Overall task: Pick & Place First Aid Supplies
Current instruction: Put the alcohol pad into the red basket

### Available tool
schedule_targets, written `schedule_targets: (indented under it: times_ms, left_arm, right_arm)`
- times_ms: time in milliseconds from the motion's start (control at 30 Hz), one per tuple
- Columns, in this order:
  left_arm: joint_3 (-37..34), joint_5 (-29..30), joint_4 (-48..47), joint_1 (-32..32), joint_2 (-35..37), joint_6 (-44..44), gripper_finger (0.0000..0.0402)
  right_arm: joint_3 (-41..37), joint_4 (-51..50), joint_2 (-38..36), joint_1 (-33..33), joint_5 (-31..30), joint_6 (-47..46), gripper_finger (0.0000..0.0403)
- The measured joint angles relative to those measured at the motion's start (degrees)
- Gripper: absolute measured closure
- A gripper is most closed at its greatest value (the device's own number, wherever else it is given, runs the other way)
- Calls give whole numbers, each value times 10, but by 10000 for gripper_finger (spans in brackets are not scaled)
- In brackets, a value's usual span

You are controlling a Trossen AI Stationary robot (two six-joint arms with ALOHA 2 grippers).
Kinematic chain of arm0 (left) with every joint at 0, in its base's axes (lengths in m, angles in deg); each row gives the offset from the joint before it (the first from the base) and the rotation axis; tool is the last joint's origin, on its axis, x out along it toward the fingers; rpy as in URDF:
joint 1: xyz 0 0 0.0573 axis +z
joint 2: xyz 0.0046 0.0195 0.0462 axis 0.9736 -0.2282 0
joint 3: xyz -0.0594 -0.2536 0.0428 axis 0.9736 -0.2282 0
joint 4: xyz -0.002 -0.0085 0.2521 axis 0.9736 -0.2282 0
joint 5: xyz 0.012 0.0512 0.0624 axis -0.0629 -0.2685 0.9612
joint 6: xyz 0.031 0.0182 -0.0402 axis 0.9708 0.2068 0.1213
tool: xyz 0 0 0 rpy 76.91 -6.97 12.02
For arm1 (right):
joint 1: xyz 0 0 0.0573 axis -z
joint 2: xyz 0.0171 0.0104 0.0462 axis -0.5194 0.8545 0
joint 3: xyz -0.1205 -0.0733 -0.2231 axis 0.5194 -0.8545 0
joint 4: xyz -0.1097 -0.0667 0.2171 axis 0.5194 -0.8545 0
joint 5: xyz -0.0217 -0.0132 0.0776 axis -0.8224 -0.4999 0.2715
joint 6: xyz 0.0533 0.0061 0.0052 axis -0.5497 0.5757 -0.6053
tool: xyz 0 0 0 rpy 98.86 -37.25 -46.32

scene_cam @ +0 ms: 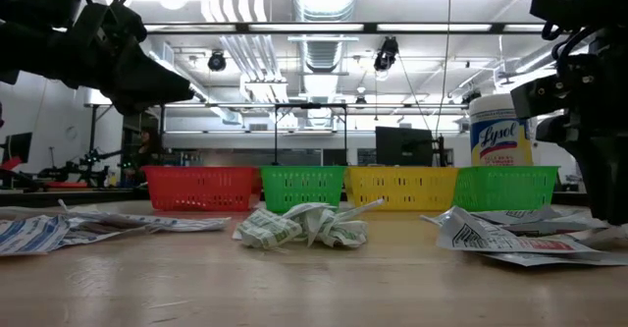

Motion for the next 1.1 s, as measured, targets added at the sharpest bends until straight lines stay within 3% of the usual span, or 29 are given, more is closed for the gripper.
schedule_targets:
  times_ms: [633,1100]
  left_arm:
    - [0,0,0,0,0,0,282]
    - [0,0,0,0,0,0,282]
  right_arm:
    - [0,-2,1,0,-8,-17,391]
    - [9,-4,1,0,-14,-19,395]
